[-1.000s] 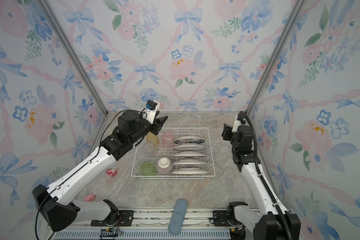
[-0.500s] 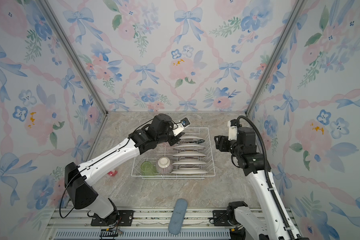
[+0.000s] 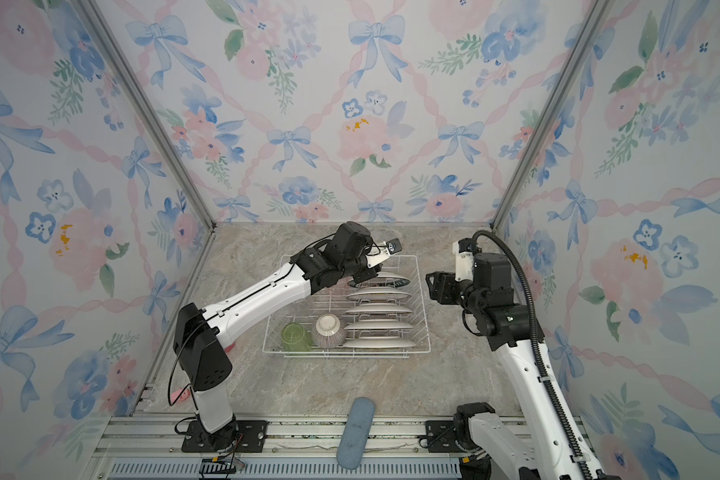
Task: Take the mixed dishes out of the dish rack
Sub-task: 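Reach the left gripper to the green-rimmed plate while the right arm rises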
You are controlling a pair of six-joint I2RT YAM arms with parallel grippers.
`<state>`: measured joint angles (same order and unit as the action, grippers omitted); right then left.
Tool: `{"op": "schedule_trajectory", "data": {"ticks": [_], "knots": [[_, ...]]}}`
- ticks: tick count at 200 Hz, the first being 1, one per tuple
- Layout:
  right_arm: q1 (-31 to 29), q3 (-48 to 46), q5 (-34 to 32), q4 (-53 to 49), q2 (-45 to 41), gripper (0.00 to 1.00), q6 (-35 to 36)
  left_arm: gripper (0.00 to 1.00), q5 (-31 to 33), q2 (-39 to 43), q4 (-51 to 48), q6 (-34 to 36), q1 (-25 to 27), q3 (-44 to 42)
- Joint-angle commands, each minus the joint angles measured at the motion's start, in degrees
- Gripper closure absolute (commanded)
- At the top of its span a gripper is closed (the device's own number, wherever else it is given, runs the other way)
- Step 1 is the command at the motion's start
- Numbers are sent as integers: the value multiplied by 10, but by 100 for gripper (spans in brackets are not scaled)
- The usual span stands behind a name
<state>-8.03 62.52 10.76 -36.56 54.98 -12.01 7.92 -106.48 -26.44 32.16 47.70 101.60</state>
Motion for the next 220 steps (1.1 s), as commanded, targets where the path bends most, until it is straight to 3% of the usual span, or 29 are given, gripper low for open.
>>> {"op": "schedule_trajectory", "data": {"ticks": [1, 48, 71, 156, 187, 220], "knots": [[-5, 19, 7, -16, -5, 28, -5, 57, -22, -9, -37, 29, 4, 26], [-5, 17, 13, -9, -1, 28, -11, 59, -36, -20, -66, 38, 14, 27], [-6, 16, 14, -9, -1, 28, -12, 66, -26, -33, -71, 45, 19, 30], [-6, 7, 10, -11, -10, 27, -13, 65, 5, -77, -80, 63, 19, 57], [-6, 5, 4, -11, -12, 27, -12, 74, 12, -96, -90, 72, 17, 67], [-6, 3, 2, -12, -14, 26, -10, 75, 22, -110, -90, 85, 11, 74]]}}
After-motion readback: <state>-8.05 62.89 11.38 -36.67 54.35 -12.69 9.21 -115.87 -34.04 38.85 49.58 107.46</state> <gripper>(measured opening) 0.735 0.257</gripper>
